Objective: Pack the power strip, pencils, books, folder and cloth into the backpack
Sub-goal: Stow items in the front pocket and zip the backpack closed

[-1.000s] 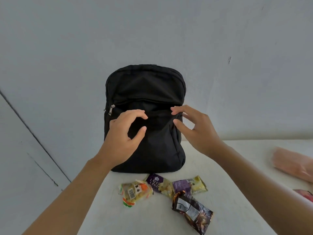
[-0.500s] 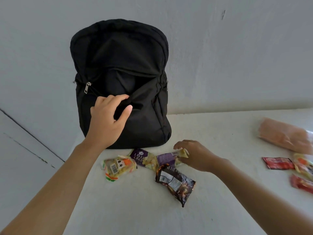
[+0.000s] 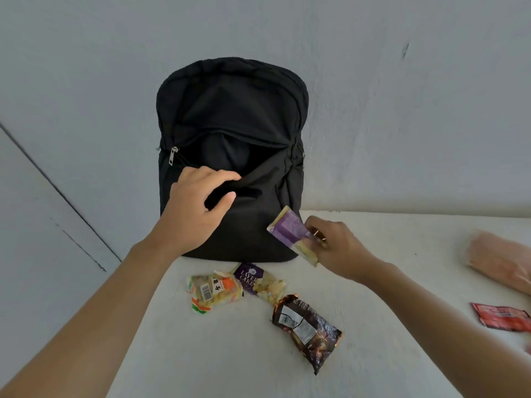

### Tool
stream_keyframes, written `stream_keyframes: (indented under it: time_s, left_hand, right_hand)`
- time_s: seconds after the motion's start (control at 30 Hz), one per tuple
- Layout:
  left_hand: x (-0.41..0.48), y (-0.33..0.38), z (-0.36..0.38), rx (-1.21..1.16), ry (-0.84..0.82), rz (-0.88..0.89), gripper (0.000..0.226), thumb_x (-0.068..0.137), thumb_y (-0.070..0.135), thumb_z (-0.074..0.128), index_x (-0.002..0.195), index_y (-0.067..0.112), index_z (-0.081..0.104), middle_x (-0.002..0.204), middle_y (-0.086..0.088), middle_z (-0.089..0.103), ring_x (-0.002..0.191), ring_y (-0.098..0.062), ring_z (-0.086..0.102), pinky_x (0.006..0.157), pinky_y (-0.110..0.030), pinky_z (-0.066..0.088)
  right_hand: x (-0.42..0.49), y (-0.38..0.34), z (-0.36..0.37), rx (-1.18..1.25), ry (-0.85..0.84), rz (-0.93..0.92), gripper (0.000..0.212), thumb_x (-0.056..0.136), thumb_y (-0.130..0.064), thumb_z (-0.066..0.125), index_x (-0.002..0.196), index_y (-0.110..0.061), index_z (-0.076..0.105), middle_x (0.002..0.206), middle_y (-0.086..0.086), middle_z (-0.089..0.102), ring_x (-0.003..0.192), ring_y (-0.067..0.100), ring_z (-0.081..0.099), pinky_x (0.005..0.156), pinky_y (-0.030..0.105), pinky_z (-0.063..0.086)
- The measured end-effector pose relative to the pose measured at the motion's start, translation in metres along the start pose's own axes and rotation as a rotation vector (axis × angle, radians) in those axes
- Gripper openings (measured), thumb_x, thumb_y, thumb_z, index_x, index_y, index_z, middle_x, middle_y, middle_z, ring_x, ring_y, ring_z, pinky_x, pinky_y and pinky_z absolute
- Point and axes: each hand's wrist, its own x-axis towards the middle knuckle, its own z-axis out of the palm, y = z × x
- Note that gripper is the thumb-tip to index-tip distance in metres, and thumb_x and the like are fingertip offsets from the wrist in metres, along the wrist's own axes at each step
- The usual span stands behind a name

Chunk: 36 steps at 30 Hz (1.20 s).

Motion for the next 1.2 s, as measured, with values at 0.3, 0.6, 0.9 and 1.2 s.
stream_keyframes:
  time_s: [0.3, 0.6, 0.9, 1.2]
  left_hand:
    - [0.031, -0.011, -0.04, 0.337, -0.109, 0.001, 0.037, 0.103, 0.049, 0.045, 0.134, 0.031, 0.057, 0.13, 0.009, 0.058, 0.129, -0.015, 0.046, 0.103, -0.045, 0.023]
    - [0.035, -0.026, -0.078, 0.259, 0.081, 0.187, 0.019, 0.094, 0.041, 0.065, 0.106, 0.029, 0.073, 0.114, 0.005, 0.059, 0.081, -0.011, 0.058, 0.09, -0.037, 0.024]
    - [0.048, -0.044, -0.06, 0.082, -0.15, 0.302, 0.014, 0.106, 0.041, 0.04, 0.111, 0.033, 0.05, 0.091, 0.015, 0.064, 0.082, -0.009, 0.055, 0.099, -0.039, 0.03]
    - [0.047, -0.052, -0.05, 0.057, -0.062, 0.327, 0.039, 0.102, 0.052, 0.041, 0.128, 0.029, 0.059, 0.115, 0.016, 0.064, 0.107, -0.004, 0.056, 0.103, -0.034, 0.026]
  right_hand:
    - [0.067, -0.121, -0.054, 0.337, 0.466, -0.325, 0.018, 0.096, -0.033, 0.059, 0.11, -0.023, 0.057, 0.103, -0.019, 0.065, 0.104, 0.002, 0.063, 0.067, 0.013, 0.051]
    - [0.124, -0.144, -0.048, -0.021, 0.38, -0.402, 0.028, 0.092, 0.002, 0.058, 0.11, -0.018, 0.067, 0.1, -0.001, 0.07, 0.092, 0.015, 0.062, 0.082, 0.041, 0.054]
    - [0.11, -0.159, -0.046, 0.076, -0.113, -0.1, 0.038, 0.104, -0.013, 0.039, 0.122, -0.026, 0.07, 0.122, -0.016, 0.067, 0.114, -0.004, 0.056, 0.103, 0.014, 0.037]
    - [0.072, -0.139, -0.046, 0.72, 0.378, -0.086, 0.016, 0.1, -0.006, 0.055, 0.104, 0.001, 0.069, 0.1, 0.013, 0.074, 0.097, 0.025, 0.074, 0.097, 0.032, 0.055]
